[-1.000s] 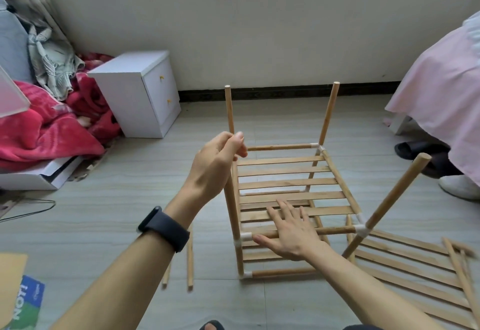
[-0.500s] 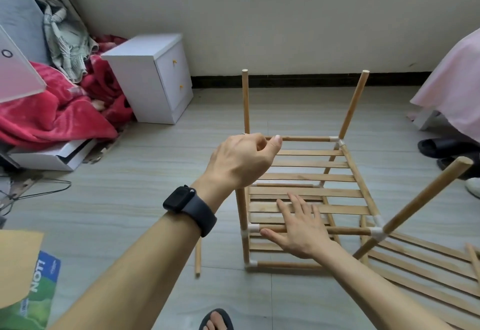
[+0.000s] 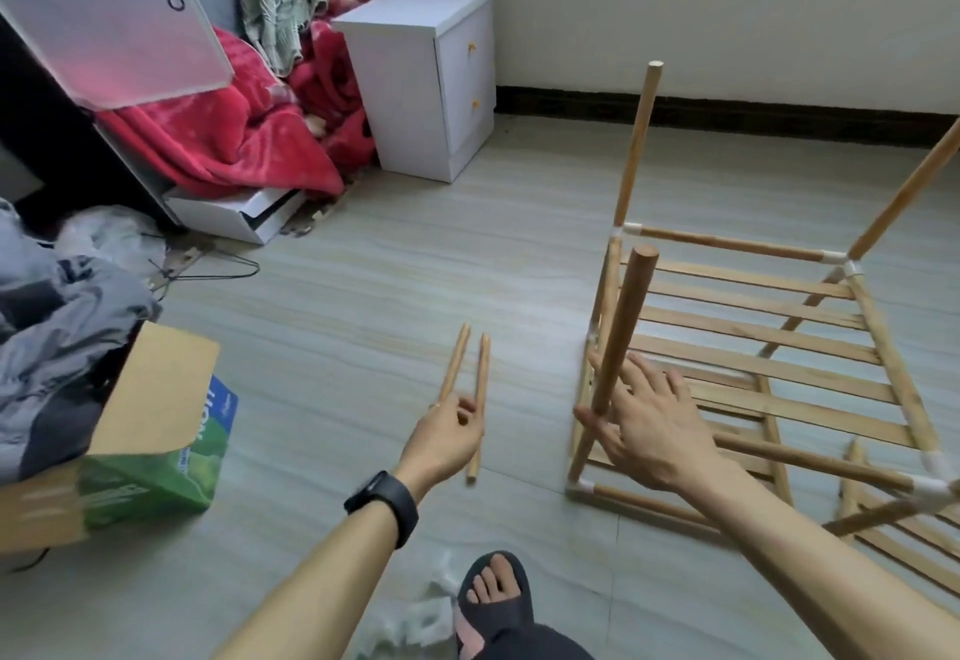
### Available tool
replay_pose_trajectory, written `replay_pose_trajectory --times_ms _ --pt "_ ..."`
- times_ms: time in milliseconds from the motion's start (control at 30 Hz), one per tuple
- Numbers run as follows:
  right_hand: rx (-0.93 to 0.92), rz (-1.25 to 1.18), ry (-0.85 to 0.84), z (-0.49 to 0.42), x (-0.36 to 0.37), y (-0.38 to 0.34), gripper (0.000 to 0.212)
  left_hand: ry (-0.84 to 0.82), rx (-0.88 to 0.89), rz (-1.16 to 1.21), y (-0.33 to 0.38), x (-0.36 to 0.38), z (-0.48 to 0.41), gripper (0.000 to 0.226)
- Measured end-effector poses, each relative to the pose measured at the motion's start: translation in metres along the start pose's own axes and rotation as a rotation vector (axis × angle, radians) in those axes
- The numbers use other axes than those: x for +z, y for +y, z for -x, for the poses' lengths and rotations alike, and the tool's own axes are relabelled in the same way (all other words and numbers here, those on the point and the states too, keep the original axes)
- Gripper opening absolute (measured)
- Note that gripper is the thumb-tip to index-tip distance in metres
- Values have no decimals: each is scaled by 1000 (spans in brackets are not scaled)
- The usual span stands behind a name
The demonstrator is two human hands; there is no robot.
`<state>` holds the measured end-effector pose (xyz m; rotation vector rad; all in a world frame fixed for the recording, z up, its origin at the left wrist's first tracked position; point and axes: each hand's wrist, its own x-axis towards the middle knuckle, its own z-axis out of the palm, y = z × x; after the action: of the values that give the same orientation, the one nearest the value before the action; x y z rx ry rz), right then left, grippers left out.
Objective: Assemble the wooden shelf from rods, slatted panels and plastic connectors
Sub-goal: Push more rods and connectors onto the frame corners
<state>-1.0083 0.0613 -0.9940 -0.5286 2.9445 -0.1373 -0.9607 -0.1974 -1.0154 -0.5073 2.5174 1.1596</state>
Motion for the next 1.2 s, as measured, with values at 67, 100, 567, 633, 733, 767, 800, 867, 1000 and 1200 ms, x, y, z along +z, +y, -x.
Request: replay_pose_trajectory --times_ms 67,100,567,633,733,767,800,867,1000,1200 --pt "1 40 34 -6 3 -4 87 -143 -122 -200 -54 22 -2 37" --pt "12 47 49 -7 5 -6 86 -198 -163 -274 -74 32 -2 42" --pt "55 37 100 -10 8 -11 73 -257 -263 -529 -154 102 -15 26" --pt "55 36 93 -10 7 -11 73 -234 -264 -529 -155 96 -19 24" --pt "58 27 88 -8 6 -12 73 -189 -266 -516 -152 79 -23 23" --pt "58 27 87 -7 6 -11 74 -173 -260 -504 -151 72 -25 21" --pt "56 26 84 -7 5 -11 74 -155 -247 -492 -148 65 -26 19" --pt "51 22 71 -6 4 -11 76 -138 -220 -473 -142 52 -25 16" --pt "43 21 65 -4 3 -10 78 -142 -207 -496 -135 36 -15 14" --pt "26 32 56 -5 5 -3 78 -129 -217 -499 -134 32 -19 34"
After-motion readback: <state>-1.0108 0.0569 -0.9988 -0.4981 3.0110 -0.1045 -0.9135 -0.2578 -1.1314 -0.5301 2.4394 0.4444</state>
